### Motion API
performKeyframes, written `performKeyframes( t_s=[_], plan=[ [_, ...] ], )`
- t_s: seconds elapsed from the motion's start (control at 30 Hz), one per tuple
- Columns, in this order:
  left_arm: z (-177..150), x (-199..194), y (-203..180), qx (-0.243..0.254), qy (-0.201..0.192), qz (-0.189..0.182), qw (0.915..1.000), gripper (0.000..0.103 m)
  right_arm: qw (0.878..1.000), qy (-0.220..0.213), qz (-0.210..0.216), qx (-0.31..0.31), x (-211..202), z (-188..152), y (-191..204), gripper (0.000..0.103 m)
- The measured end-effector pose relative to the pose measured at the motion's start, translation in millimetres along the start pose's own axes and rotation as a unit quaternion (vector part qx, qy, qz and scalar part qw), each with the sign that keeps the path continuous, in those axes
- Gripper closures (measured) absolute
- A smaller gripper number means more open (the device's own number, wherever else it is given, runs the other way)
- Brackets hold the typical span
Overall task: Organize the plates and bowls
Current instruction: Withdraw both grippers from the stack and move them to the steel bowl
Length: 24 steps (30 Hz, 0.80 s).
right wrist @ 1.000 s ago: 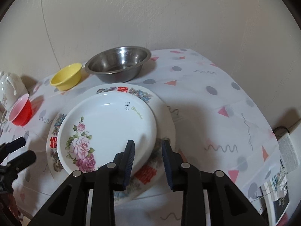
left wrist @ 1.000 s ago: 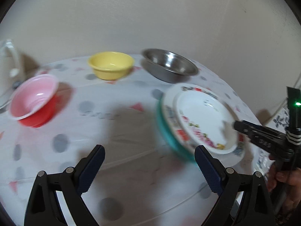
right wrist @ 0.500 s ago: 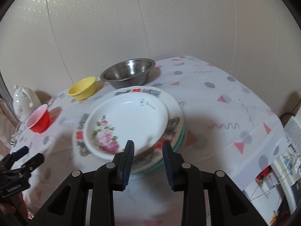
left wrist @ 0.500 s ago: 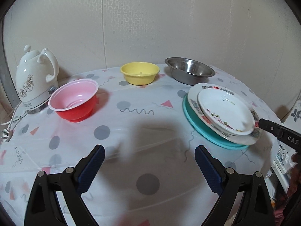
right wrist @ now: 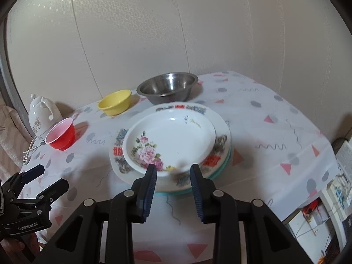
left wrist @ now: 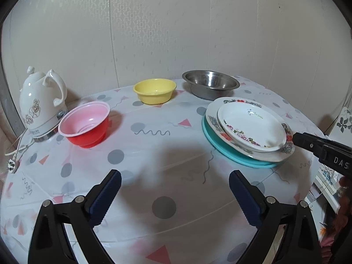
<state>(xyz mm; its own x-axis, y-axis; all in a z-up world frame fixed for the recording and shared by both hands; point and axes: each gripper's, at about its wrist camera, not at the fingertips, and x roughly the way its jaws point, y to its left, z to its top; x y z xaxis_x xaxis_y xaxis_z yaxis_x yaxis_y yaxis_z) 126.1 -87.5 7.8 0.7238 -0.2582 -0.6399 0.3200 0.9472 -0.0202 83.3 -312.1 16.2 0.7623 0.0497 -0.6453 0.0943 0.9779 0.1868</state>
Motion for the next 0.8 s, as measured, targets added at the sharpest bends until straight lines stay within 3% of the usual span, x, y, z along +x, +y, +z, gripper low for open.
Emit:
performKeyframes(
  t_s=[0.4,0.67,0.8],
  plan=[
    [44,19,-1,0.03,0.004,-0.008,0.9995,0.001,1.0,-0.003,-0.009,-0.03,24,47,-6,0.066],
    [90,52,4,-0.018,0.038,-0.071,0.9966,0.001,0.999,0.009,-0.014,-0.034,58,89,-28,0.061],
    [118,71,6,-0.034,0.035,-0.068,0.9965,0.001,1.0,0.02,-0.008,-0.016,80,119,-46,0.061]
  ],
)
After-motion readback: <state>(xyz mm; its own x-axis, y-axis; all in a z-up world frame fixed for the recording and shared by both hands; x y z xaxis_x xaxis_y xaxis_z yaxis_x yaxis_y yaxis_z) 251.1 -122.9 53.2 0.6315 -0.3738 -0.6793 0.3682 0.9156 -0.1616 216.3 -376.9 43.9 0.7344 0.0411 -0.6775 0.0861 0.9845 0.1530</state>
